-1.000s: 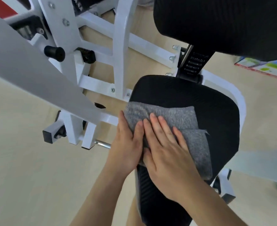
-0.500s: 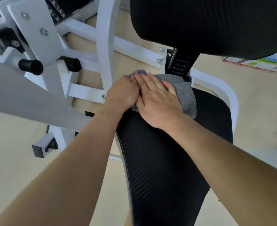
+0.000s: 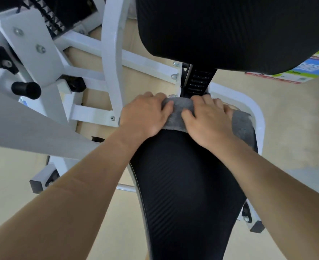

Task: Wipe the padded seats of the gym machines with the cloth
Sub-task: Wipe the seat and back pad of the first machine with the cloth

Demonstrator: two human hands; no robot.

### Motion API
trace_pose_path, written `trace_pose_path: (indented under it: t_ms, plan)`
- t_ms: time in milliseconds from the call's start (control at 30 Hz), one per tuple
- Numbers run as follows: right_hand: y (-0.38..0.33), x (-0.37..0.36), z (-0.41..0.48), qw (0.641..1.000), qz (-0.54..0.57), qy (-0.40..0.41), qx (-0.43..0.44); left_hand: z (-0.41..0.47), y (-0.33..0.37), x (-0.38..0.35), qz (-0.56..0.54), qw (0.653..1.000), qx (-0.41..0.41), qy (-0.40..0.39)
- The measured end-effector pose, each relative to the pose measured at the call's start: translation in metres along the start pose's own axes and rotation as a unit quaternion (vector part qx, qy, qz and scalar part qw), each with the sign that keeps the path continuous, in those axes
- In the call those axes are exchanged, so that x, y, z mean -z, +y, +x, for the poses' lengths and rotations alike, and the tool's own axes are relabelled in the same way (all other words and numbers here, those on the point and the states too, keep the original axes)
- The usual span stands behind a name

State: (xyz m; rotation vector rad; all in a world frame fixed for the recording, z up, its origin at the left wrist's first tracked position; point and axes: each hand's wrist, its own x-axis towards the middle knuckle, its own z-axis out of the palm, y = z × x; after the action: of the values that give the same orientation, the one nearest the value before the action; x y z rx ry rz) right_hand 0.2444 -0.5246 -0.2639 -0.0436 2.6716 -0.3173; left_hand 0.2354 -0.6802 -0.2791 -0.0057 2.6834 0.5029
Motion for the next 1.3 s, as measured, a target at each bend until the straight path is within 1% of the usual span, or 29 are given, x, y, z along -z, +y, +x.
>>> trace_pose_path:
  t_ms: [67,100,133,200,267,333,367,467,533,600,633,667,733,800,867,933,1033,1100,1200,1300]
  plan:
    - [-0.024,-0.005,0.011,0.999,0.007,-0.010,0.044,0.012,-0.016,0.002,-0.008,0.997,0.050,-0.051]
    - [-0.032,-0.008,0.016,0.998,0.012,-0.015,0.064,0.017,-0.022,0.003,-0.005,0.996,0.057,-0.073]
    - [-0.037,-0.009,0.018,0.997,0.015,-0.018,0.078,0.021,-0.025,0.003,-0.005,0.995,0.062,-0.078]
    - [-0.031,-0.011,0.018,0.995,0.015,-0.009,0.097,0.021,-0.019,0.004,-0.013,0.995,0.070,-0.064]
    - [-0.010,-0.009,0.009,0.995,0.013,0.014,0.102,0.015,-0.005,0.000,0.010,0.999,0.030,-0.023]
    - [0.016,-0.005,0.001,0.996,0.014,0.031,0.083,0.007,0.009,-0.005,0.043,0.999,-0.010,0.015]
    - [0.027,-0.003,-0.003,0.997,0.014,0.035,0.071,0.004,0.015,-0.006,0.055,0.998,-0.015,0.024]
    - [0.052,0.001,-0.008,0.998,0.017,0.040,0.038,0.001,0.034,-0.010,0.086,0.995,-0.031,0.026]
    - [0.063,0.003,-0.011,0.999,0.022,0.028,-0.004,0.003,0.048,-0.015,0.092,0.994,-0.055,0.024]
    - [0.077,0.001,-0.015,0.996,0.072,0.018,-0.051,0.006,0.066,-0.022,0.094,0.992,-0.078,0.012]
    - [0.084,-0.001,-0.018,0.989,0.125,0.017,-0.072,0.007,0.076,-0.026,0.095,0.991,-0.094,0.003]
    - [0.089,-0.003,-0.024,0.978,0.188,0.019,-0.091,0.007,0.087,-0.030,0.098,0.989,-0.108,-0.009]
    - [0.097,-0.006,-0.035,0.940,0.317,0.036,-0.122,0.006,0.107,-0.038,0.107,0.984,-0.140,-0.036]
    - [0.101,-0.008,-0.047,0.904,0.396,0.043,-0.157,0.002,0.124,-0.045,0.108,0.978,-0.169,-0.061]
    - [0.102,-0.013,-0.059,0.881,0.436,0.039,-0.181,-0.005,0.132,-0.050,0.107,0.973,-0.190,-0.076]
    - [0.101,-0.019,-0.070,0.867,0.454,0.037,-0.202,-0.017,0.133,-0.053,0.110,0.969,-0.202,-0.088]
    - [0.097,-0.029,-0.088,0.847,0.478,0.055,-0.225,-0.043,0.132,-0.056,0.104,0.968,-0.206,-0.097]
    - [0.091,-0.035,-0.107,0.826,0.510,0.070,-0.230,-0.064,0.133,-0.056,0.105,0.968,-0.204,-0.100]
    - [0.073,-0.044,-0.144,0.776,0.575,0.074,-0.250,-0.104,0.129,-0.052,0.113,0.966,-0.206,-0.103]
    - [0.048,-0.053,-0.177,0.701,0.660,0.067,-0.261,-0.138,0.117,-0.048,0.136,0.963,-0.209,-0.106]
